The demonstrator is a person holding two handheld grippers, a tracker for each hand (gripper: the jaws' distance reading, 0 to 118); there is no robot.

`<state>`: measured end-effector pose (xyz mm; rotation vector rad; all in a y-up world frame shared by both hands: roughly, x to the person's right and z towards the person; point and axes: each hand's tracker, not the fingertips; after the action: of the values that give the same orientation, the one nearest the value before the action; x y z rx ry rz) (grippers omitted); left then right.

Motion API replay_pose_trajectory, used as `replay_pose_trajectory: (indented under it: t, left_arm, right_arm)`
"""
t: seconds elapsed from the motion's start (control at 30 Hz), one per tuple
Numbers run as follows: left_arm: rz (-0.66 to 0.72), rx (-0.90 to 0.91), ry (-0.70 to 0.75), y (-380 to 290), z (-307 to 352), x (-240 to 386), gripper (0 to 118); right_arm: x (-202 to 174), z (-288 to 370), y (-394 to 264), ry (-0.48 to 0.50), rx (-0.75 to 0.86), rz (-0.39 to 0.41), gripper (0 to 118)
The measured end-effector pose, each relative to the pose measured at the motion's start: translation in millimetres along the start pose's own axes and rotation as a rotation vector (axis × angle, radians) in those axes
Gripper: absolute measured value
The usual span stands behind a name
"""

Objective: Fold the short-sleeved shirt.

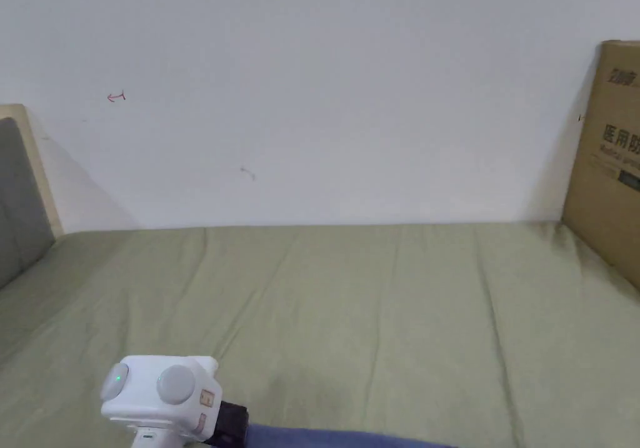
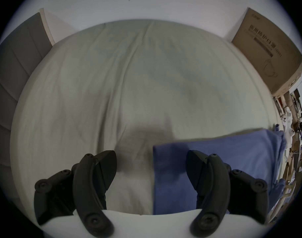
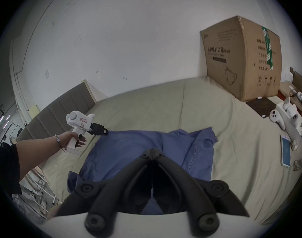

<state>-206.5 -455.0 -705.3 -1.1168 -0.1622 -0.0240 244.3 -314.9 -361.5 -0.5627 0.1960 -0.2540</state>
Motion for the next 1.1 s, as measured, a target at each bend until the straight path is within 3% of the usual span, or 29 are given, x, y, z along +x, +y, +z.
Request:
replay_pose_trajectory:
  t: [0.07, 0.13, 0.2, 0.27, 0.33, 0.43, 0.53, 0.6, 0.67, 0.7, 0.73, 0.77, 0.8, 0.83, 0.9, 1.0, 1.03, 1.07, 1.1]
  left_arm:
    - [-0.005, 0.004, -0.021, -4.0, -9.6, 3.7, 116]
    - [-0.002, 0.005, -0.083, -5.9, -18.5, 14.1, 118]
    - [-0.065, 0.018, 0.051, -13.0, -16.9, 29.9, 118]
    - [-0.055, 0.027, 0.048, -16.8, -2.9, 44.2, 117]
    - [-0.12, 0.105, 0.079, -26.5, 17.8, 58.4, 94]
    - [-0.193, 0.11, 0.063, -41.4, 35.9, 66.6, 5]
    - [-0.099, 0.157, -0.037, -52.0, 65.1, 53.8, 3]
    - [0.004, 0.234, -0.047, -53.0, 86.0, 36.5, 3]
    - [0.024, 0.296, -0.041, -59.2, 109.2, 28.8, 3]
    - [0.017, 0.318, -0.021, -61.1, 121.0, 27.3, 3]
    - [0.01, 0.311, -0.02, -64.1, 128.5, 25.5, 3]
    - [0.007, 0.311, -0.018, -66.6, 134.5, 23.8, 3]
    - [0.003, 0.313, -0.016, -69.6, 139.7, 22.3, 3]
    - [-0.004, 0.312, -0.014, -70.2, 142.4, 21.6, 3]
    - [-0.027, 0.293, -0.004, -73.1, 146.0, 21.8, 3]
    - [-0.041, 0.274, 0.005, -73.1, 134.4, 14.4, 3]
    - [-0.044, 0.263, 0.009, -74.1, 133.2, 14.9, 3]
    - [-0.042, 0.256, 0.011, -75.8, 132.0, 15.5, 3]
    - [-0.042, 0.248, 0.014, -76.1, 127.6, 8.8, 3]
  right_arm:
    - [2.5, -5.7, -3.5, -0.004, -0.017, 0.001, 0]
    - [4.3, -9.8, -6.1, -0.012, -0.032, -0.001, 0]
    - [7.2, -11.8, -7.7, -0.017, -0.044, -0.016, 0]
    - [11.3, -12.0, -7.0, -0.018, -0.048, -0.032, 0]
    - [17.9, -11.1, -3.9, -0.02, -0.043, -0.04, 0]
    - [32.9, -12.9, 10.1, -0.04, -0.025, -0.032, 0]
    - [63.9, -26.2, 36.5, -0.051, -0.031, -0.085, 0]
    - [90.6, -43.5, 56.8, -0.044, -0.051, -0.185, 0]
    - [117.1, -70.6, 75.0, -0.095, -0.136, -0.277, 0]
    - [130.9, -88.9, 83.2, -0.127, -0.206, -0.313, 6]
    - [142.4, -106.0, 88.3, -0.139, -0.291, -0.34, 34]
    - [155.7, -124.1, 88.9, -0.151, -0.361, -0.392, 89]
    - [167.4, -142.0, 87.4, -0.159, -0.441, -0.426, 112]
    - [177.1, -154.7, 82.2, -0.17, -0.448, -0.485, 116]
    - [195.2, -181.0, 77.8, -0.247, -0.48, -0.535, 116]
    - [205.2, -220.3, 72.8, -0.225, -0.573, -0.54, 109]
    - [205.3, -229.7, 71.2, -0.225, -0.604, -0.527, 94]
    - [204.5, -235.9, 70.5, -0.227, -0.62, -0.512, 67]
    - [201.0, -237.1, 71.5, -0.234, -0.616, -0.49, 67]
